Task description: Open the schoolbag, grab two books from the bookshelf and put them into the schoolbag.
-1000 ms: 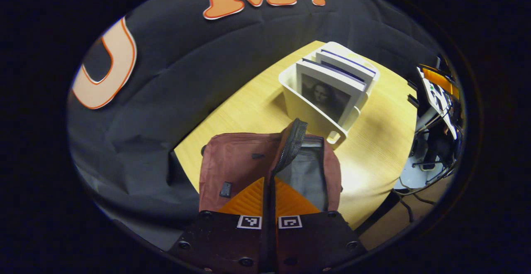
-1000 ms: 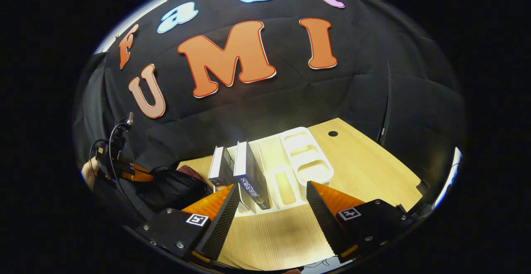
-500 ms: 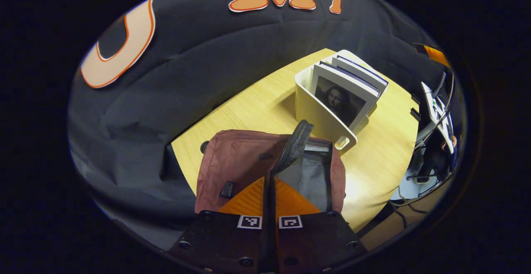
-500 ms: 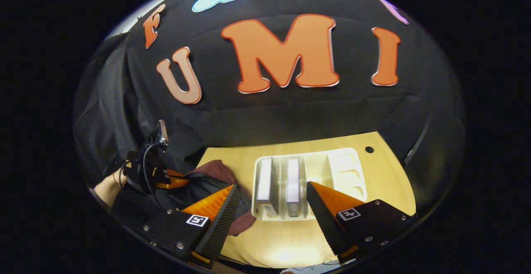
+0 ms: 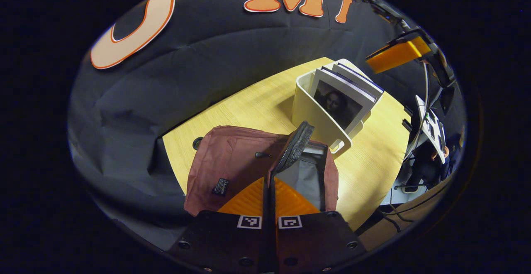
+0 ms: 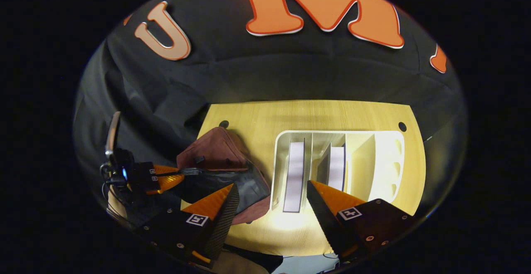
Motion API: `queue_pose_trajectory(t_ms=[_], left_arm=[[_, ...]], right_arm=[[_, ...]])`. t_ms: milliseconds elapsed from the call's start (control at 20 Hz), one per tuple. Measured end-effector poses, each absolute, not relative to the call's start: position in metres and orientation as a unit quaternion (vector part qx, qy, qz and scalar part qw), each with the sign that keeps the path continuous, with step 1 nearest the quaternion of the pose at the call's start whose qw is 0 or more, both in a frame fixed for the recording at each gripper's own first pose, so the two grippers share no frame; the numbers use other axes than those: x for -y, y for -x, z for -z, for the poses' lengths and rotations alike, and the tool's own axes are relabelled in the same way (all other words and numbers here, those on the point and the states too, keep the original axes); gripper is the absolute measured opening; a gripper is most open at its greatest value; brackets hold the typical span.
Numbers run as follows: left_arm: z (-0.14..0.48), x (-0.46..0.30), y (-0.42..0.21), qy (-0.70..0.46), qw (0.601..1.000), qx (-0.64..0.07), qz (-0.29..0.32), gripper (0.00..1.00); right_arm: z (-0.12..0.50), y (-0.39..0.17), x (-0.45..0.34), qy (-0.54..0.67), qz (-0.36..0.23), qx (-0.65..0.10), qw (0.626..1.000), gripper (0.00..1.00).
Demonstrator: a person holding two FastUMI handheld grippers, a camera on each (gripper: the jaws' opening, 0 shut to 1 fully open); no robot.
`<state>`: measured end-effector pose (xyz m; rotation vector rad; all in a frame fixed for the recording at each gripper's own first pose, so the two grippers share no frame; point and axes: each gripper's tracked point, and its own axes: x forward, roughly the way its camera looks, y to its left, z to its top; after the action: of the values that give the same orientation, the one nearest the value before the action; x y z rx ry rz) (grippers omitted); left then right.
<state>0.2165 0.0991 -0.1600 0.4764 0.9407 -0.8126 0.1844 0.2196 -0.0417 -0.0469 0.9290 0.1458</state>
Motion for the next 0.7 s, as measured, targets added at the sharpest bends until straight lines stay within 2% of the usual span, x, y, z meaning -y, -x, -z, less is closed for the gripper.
queue_pose_trajectory(t_ms=[500,600,700], left_arm=[[0.159,-0.097,-0.212,-0.241,0.765,-0.441,0.403,0.0],[0.159,-0.099,-0.209,-0.243,0.763,-0.443,0.404,0.0],[0.158,-0.102,-0.209,-0.247,0.764,-0.441,0.402,0.01]], right_arm=[[0.115,-0.215,-0.201,0.083,-0.028,-0.542,0.836,0.98],[0.123,-0.217,-0.205,0.07,-0.025,-0.551,0.831,0.95],[0.13,-0.222,-0.201,0.068,-0.013,-0.556,0.829,0.87]])
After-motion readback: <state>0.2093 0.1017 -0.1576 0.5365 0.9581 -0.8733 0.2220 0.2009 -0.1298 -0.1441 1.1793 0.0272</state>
